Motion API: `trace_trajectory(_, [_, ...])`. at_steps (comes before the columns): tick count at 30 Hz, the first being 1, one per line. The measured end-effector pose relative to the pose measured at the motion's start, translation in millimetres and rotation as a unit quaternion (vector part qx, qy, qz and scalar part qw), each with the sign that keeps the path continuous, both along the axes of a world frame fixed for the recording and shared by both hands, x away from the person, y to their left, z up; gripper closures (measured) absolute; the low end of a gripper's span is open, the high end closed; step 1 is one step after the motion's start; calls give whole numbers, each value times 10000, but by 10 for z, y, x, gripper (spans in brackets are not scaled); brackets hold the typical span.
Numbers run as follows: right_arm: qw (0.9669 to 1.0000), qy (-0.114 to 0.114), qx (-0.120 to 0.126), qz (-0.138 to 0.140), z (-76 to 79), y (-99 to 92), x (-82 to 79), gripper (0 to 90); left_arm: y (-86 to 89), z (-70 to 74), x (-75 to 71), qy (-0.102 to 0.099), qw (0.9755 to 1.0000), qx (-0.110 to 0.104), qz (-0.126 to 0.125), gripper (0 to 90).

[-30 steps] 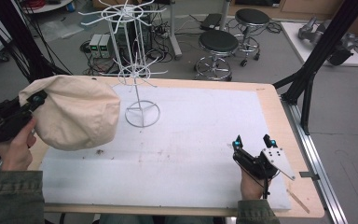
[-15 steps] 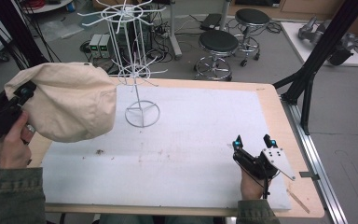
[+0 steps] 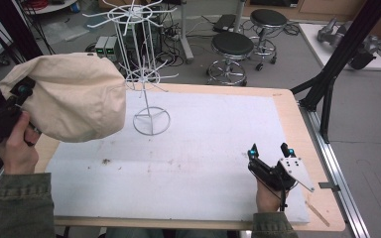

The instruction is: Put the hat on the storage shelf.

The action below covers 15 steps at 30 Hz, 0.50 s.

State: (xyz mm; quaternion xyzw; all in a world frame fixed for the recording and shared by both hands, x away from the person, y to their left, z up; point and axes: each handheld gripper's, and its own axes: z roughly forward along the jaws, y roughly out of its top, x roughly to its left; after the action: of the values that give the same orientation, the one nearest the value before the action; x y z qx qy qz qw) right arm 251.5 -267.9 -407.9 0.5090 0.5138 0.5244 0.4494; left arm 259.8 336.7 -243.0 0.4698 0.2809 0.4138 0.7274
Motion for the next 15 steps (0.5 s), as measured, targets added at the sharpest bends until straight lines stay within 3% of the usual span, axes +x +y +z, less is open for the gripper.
trace_trajectory(15, [10000,18,14,19,-2,1,1,66,-103,309,72,-296,9994,102,-118,790])
